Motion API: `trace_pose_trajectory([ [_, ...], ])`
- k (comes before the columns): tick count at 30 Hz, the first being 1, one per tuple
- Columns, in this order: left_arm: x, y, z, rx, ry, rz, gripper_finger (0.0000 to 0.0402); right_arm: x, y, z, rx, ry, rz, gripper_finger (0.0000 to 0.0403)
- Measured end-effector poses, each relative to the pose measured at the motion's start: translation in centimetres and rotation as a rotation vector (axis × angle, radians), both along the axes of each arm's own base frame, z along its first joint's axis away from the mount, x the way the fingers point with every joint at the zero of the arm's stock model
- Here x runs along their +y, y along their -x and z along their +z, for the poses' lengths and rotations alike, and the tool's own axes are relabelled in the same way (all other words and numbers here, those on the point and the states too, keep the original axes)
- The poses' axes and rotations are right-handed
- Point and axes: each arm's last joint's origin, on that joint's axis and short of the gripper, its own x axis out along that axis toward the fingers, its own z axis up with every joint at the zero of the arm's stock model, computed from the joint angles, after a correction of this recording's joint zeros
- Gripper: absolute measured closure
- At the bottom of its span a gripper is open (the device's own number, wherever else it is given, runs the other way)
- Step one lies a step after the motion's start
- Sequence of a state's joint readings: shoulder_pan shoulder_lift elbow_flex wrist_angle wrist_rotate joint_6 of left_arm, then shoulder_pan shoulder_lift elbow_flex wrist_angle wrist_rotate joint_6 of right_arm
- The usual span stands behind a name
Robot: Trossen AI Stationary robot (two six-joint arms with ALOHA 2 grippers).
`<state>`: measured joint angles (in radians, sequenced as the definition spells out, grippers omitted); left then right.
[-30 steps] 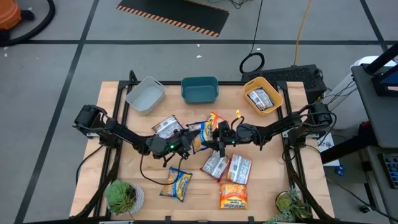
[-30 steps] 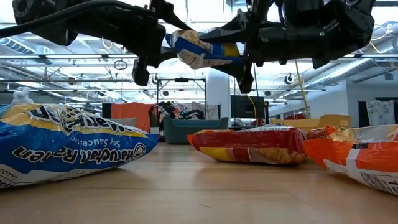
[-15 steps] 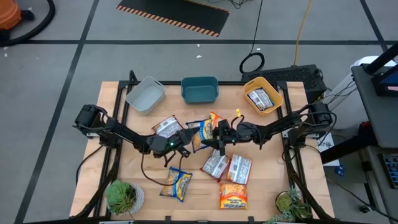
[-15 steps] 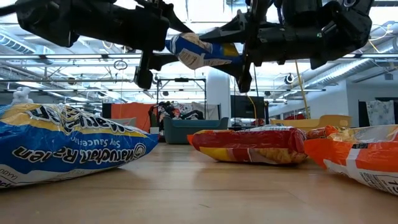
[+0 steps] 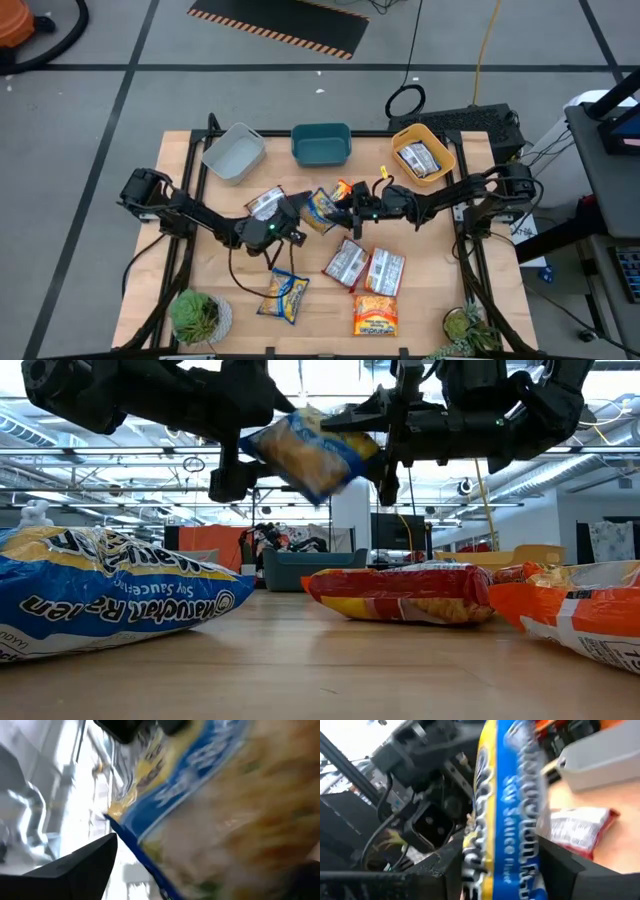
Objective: Sort Maruchan noodles
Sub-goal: Put the top blue noodle pack into the yellow bin
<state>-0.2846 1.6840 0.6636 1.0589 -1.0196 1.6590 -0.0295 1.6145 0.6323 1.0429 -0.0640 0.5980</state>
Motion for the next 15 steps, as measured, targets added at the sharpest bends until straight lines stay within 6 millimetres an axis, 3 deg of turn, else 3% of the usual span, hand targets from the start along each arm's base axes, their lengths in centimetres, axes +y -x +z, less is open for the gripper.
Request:
trace_pose_trajectory([
  [5, -0.2, 0.3, 0.0, -0.056, 0.062, 0.099, 0.0007, -1.1, 0.6, 1.3, -0.031, 0.037, 0.011, 0.0234],
  [15, -1.5, 0.9, -0.5, -0.129, 0.163, 0.145, 0.0007, -2.9, 1.8, 2.6, 0.017, 0.124, -0.022, 0.0335],
])
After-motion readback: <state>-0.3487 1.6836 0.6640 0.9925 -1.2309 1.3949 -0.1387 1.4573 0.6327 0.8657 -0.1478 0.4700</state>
